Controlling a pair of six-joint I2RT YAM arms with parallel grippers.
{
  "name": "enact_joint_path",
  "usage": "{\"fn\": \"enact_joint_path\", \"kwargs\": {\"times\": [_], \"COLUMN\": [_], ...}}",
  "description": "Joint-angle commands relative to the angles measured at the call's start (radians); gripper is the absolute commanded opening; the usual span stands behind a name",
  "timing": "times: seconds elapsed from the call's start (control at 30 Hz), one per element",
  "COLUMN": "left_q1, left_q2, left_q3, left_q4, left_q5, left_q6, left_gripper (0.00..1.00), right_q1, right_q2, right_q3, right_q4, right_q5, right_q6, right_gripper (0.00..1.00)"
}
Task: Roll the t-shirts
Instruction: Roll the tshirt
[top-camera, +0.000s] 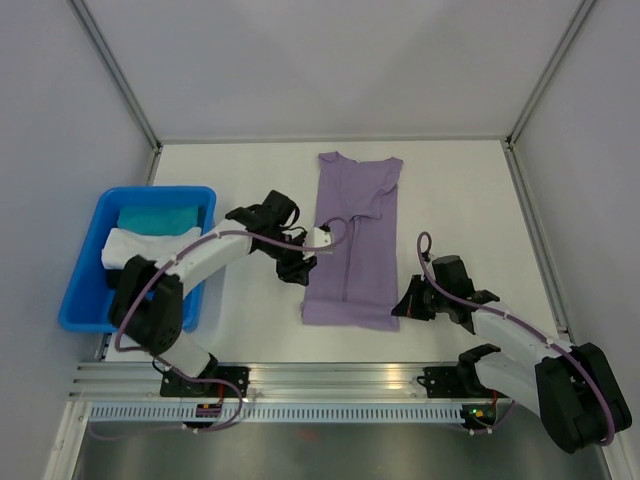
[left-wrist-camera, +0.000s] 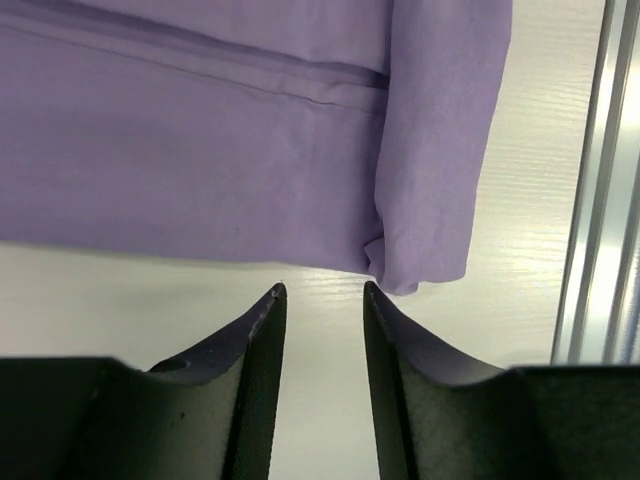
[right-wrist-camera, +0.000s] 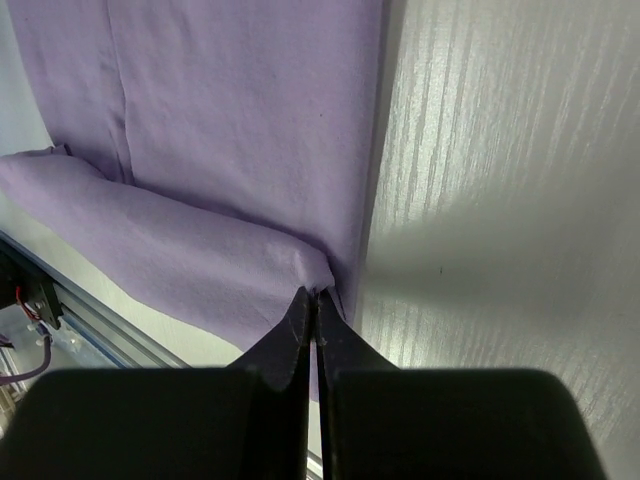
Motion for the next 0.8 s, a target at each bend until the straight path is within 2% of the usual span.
{"fn": "enact_joint_path", "kwargs": {"times": [0.0,0.07,0.1,0.13,0.27,0.53,0.67,0.7,0.77], "left_q1": [-0.080,-0.143,-0.182,-0.257,-0.380,-0.417,-0.417,-0.417,-0.418], "left_q2": [-0.205,-0.289,-0.362,-0.398,-0.453,-0.337,-0.321,-0.325,-0.326], "left_q3": [-0.124,-0.203,-0.291,-0.336,-0.483,-0.516,-0.536,-0.547,-0.582], "left_q4": [0.139,0.222,0.256,0.288,0.397,0.504,0.535,0.556,0.575], "left_q5": [-0.114,-0.194,-0.231,-0.262,-0.346,-0.458,-0.454,-0.452,-0.448], "left_q6": [0.020,0.020,0.026,0.034,0.019,0.002,-0.047,-0.040,-0.017], "left_gripper": [0.45,0.49,0.52,0.54,0.60,0.63,0.62,0.61,0.52], "right_q1": [-0.003,-0.003,-0.003,-0.003,-0.003,-0.003,-0.003,-0.003,-0.003], "right_q2": [-0.006,0.000,0.003,0.009,0.011,-0.040,-0.037,-0.038,-0.038], "right_q3": [-0.004,-0.006,-0.006,-0.006,-0.018,-0.030,-0.025,-0.025,-0.025], "right_q4": [-0.015,-0.006,0.003,0.006,-0.012,-0.041,-0.052,-0.052,-0.049], "right_q5": [0.035,0.031,0.028,0.021,0.017,0.006,0.014,0.014,0.012], "right_q6": [0.035,0.038,0.044,0.041,0.001,-0.025,-0.030,-0.030,-0.036], "right_gripper": [0.00,0.00,0.00,0.00,0.00,0.00,0.00,0.00,0.00]}}
